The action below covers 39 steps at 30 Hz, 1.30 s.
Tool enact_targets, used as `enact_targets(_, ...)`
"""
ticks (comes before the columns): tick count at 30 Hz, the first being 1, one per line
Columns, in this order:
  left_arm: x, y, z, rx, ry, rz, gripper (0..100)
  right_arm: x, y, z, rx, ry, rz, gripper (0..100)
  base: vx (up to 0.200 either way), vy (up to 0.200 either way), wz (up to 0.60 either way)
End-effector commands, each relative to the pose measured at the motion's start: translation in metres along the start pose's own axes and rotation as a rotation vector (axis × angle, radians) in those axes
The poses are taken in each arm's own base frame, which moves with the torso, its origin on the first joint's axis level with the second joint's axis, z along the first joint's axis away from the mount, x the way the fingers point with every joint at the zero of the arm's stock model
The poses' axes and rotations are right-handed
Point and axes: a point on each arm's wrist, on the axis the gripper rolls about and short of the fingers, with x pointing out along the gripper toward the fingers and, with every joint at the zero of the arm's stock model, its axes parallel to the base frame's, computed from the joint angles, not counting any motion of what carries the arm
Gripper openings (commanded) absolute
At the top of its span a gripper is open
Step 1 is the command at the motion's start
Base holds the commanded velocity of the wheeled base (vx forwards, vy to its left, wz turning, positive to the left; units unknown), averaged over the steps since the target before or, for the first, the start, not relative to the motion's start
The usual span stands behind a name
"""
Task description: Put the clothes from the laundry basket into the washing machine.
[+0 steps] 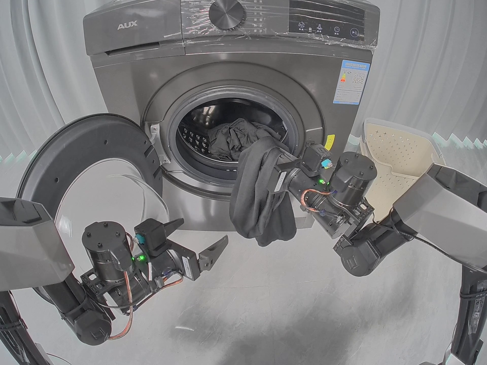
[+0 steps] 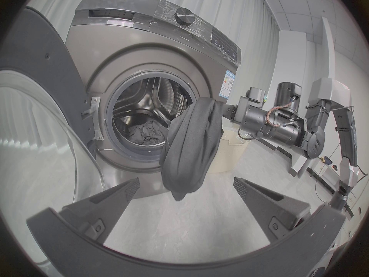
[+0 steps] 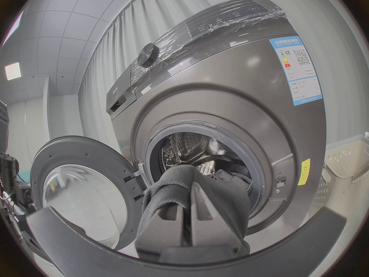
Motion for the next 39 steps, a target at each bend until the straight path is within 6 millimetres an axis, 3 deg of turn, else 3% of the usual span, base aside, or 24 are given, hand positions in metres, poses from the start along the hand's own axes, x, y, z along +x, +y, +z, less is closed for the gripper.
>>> enact_targets(1, 0.006, 0.001, 0.004, -0.003, -0.026, 0.004, 100, -0.003, 0.005, 0.004, 0.003, 0.0, 0.015, 0, 0.0, 0.0, 0.0)
enact_targets(6, 0.021, 0.004, 0.011, -0.007, -0.071, 0.009, 100, -0.019, 0.024, 0.003, 0.012, 0.043, 0.063, 0, 0.0, 0.0, 0.0)
enact_targets(12, 0.032, 0.004, 0.005, -0.009, -0.064, 0.008, 100, -0.024, 0.036, 0.013, 0.023, 0.03, 0.093, 0, 0.0, 0.0, 0.0)
enact_targets(21, 0.044, 0.004, -0.003, -0.007, -0.057, 0.006, 100, -0.028, 0.05, 0.012, 0.031, 0.037, 0.126, 0, 0.0, 0.0, 0.0)
enact_targets(31, 0.072, 0.004, -0.014, -0.004, -0.068, -0.001, 100, -0.048, 0.083, 0.01, 0.063, 0.076, 0.212, 0, 0.0, 0.0, 0.0)
enact_targets(39, 0.092, 0.009, -0.019, -0.003, -0.093, 0.016, 100, -0.062, 0.089, 0.015, 0.068, 0.088, 0.234, 0, 0.0, 0.0, 0.0)
